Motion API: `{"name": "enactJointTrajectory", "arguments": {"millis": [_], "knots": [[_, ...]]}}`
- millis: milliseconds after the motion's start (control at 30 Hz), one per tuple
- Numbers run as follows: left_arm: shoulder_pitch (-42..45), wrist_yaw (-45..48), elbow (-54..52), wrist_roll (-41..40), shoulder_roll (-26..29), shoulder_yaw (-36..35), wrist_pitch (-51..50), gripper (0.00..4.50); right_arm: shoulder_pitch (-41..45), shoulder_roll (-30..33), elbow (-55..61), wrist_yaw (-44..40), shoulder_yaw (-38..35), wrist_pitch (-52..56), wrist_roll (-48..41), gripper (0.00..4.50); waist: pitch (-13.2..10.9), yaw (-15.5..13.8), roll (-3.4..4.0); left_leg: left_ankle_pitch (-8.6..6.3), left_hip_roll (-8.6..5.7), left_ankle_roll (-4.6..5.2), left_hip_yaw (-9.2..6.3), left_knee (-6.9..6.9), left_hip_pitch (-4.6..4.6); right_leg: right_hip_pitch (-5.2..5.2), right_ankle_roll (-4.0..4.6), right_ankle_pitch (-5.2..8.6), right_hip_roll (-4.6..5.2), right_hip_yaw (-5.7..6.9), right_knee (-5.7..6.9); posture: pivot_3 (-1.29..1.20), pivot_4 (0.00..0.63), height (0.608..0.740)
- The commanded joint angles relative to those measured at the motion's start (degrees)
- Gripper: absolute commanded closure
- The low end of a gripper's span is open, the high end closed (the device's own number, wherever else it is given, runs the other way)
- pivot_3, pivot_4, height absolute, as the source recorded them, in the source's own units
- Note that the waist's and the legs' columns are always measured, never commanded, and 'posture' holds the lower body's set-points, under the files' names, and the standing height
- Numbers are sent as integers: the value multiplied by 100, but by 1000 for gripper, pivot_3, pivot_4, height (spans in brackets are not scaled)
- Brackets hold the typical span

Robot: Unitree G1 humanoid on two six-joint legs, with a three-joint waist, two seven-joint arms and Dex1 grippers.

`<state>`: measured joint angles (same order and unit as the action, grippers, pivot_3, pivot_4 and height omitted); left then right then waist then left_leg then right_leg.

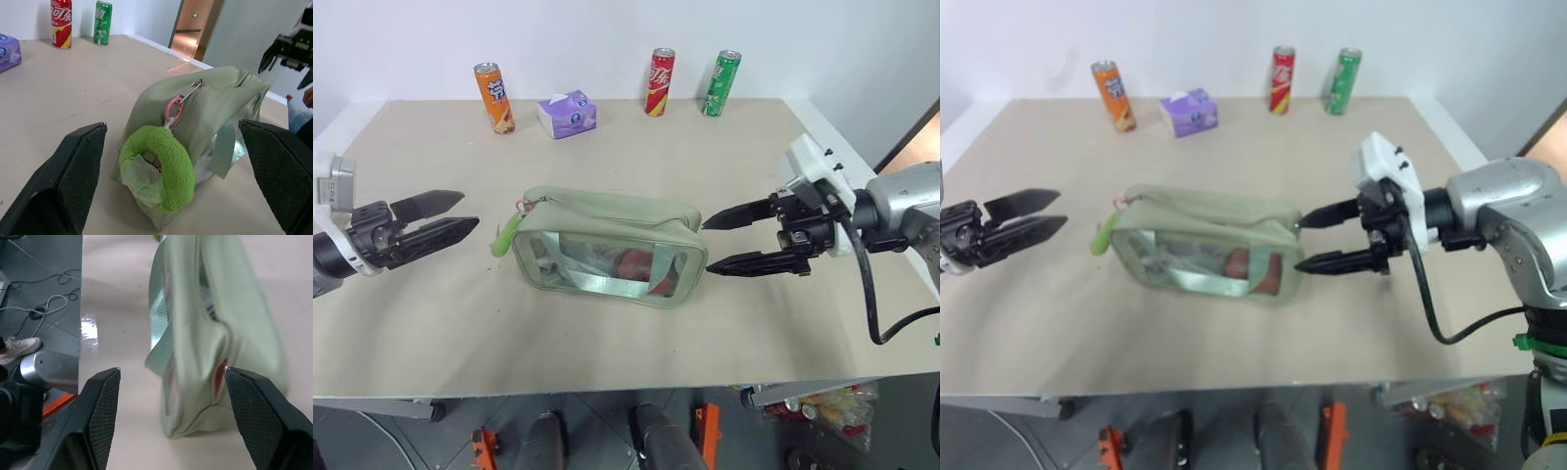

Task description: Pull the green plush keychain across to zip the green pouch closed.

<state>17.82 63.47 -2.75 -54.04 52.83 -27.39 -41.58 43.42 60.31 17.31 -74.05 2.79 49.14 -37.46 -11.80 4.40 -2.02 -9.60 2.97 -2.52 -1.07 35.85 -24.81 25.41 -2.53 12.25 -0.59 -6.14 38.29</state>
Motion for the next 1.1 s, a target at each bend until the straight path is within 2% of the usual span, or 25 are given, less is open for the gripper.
{"name": "enactJointTrajectory", "arguments": {"millis": [33,333,367,400,533,567,633,667,967,1100], "knots": [[-55,-20,-182,-81,33,-236,8,0,-110,-107,174,234,147,-191,266,1009,0,-1,0,0,0,0,1,1,1,0,0,0,1,-1,0,0,150,740],[-130,-74,-226,-117,52,-259,-43,0,41,-510,-28,560,279,-254,533,1009,0,-4,0,0,-1,0,2,7,-2,-1,-1,-3,1,-2,0,0,150,740],[-144,-82,-225,-112,50,-258,-45,0,45,-532,-45,576,290,-248,553,1529,0,-3,0,0,-1,0,2,7,-2,0,-1,-3,1,-2,0,0,150,740],[-158,-91,-223,-110,47,-258,-51,0,48,-546,-63,586,299,-241,568,1752,0,-3,0,0,-1,0,2,6,-2,0,-2,-3,1,-2,0,0,150,740],[-239,-109,-199,-74,30,-275,-64,0,34,-536,-105,544,284,-272,609,3192,0,-3,0,0,-1,0,1,5,-3,0,-1,-3,0,-1,0,0,150,740],[-261,-117,-182,-69,29,-283,-68,0,41,-526,-116,526,274,-273,611,3419,0,-3,0,0,-1,0,1,6,-3,0,-1,-3,0,-1,0,0,150,740],[-328,-136,-109,-55,19,-306,-76,0,77,-507,-154,486,244,-282,609,4239,0,-3,0,0,-1,0,1,6,-2,0,-1,-3,0,-1,0,0,150,740],[-358,-139,-69,-50,18,-315,-83,0,97,-502,-167,466,239,-293,614,4472,0,-3,0,0,-1,0,1,6,-2,0,-1,-3,0,-1,0,0,150,740],[-754,-235,721,18,-43,-396,-374,0,146,-552,-189,393,263,-335,666,4472,0,-2,0,0,0,0,1,5,-2,1,0,-2,0,0,0,0,150,740],[-993,-209,614,166,-76,-254,-329,0,135,-560,-182,388,260,-331,668,4472,0,-2,0,0,0,0,2,5,-3,2,0,-2,1,-1,-1,0,150,740]]}}
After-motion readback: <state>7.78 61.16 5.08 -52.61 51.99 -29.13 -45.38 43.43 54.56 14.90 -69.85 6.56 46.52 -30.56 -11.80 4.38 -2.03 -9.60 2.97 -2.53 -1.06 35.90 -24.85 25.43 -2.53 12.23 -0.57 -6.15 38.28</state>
